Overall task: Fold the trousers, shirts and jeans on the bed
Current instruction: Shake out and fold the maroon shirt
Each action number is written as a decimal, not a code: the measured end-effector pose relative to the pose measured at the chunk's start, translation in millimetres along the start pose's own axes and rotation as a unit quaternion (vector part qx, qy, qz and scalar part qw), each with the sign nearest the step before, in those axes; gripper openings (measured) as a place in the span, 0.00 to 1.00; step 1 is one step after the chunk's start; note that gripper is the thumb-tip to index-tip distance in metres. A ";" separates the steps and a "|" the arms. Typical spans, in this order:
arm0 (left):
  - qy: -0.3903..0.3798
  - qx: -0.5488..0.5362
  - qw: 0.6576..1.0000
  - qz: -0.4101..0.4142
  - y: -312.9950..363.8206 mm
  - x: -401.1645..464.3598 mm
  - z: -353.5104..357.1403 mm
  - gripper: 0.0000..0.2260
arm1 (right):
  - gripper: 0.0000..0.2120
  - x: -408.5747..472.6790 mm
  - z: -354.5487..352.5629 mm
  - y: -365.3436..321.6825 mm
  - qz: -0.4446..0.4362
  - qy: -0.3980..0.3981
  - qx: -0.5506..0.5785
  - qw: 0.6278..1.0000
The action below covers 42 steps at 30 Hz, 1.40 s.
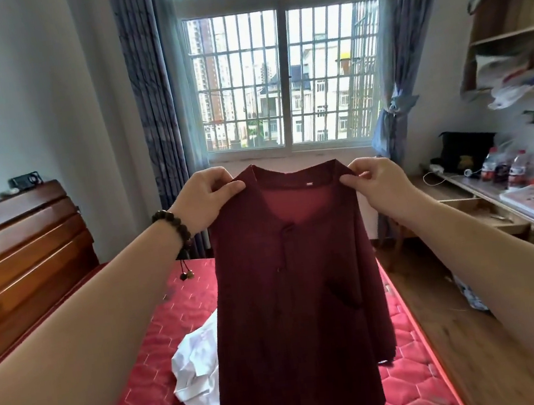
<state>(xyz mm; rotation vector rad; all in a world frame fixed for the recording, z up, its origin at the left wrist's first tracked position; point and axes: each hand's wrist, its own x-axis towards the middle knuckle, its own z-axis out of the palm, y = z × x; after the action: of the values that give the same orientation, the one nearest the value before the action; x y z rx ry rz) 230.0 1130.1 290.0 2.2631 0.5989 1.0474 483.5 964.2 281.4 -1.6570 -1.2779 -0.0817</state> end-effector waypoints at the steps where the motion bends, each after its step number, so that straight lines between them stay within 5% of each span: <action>1: -0.011 -0.006 1.000 0.001 0.4 0.9 -0.2 0.08 | 0.07 0.0 0.4 -0.5 0.006 0.018 0.011 1.000; 4: -0.042 -0.007 0.999 0.009 0.8 5.8 -2.4 0.06 | 0.09 -0.4 0.1 -4.5 0.032 0.035 0.084 0.995; 11: -0.013 0.058 0.998 -0.009 2.0 16.4 -4.7 0.15 | 0.11 12.5 -20.9 -0.3 -0.036 -0.064 -0.152 0.986; 16: -0.067 0.076 0.995 -0.011 11.8 14.6 -11.5 0.23 | 0.07 13.3 -41.1 -3.3 0.005 -0.132 -0.038 0.991; 20: -0.127 -0.104 0.985 -0.061 20.7 15.4 -11.6 0.09 | 0.13 15.8 -40.9 -7.5 0.007 -0.058 0.030 0.998; 24: -0.189 -0.191 0.960 -0.080 17.8 21.1 -18.3 0.02 | 0.10 18.2 -53.6 -2.7 0.077 -0.172 0.157 0.969; 29: -0.278 -0.297 0.906 -0.121 3.7 19.0 -14.9 0.16 | 0.16 16.7 -60.1 14.2 0.107 -0.241 0.304 0.916; 31: -0.317 -0.247 0.898 -0.180 -0.7 14.7 -4.2 0.19 | 0.07 13.6 -51.0 19.5 0.120 -0.208 0.245 0.939; 36: -0.150 -0.178 0.948 -0.218 6.8 19.3 28.2 0.08 | 0.12 4.6 -22.4 14.1 0.102 -0.037 -0.055 0.993; 39: -0.052 -0.201 0.962 -0.177 22.7 21.6 59.3 0.07 | 0.12 -3.7 -7.1 -3.2 0.119 0.012 -0.006 0.993; 42: -0.029 -0.188 0.975 -0.119 41.7 20.8 87.4 0.06 | 0.05 -11.1 9.1 -27.3 0.161 -0.038 0.145 0.976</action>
<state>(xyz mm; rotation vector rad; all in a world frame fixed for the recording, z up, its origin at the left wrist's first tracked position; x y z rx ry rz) 317.9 1085.1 282.0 1.8366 0.5760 0.8884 453.6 961.5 288.2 -1.6008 -1.0054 0.3518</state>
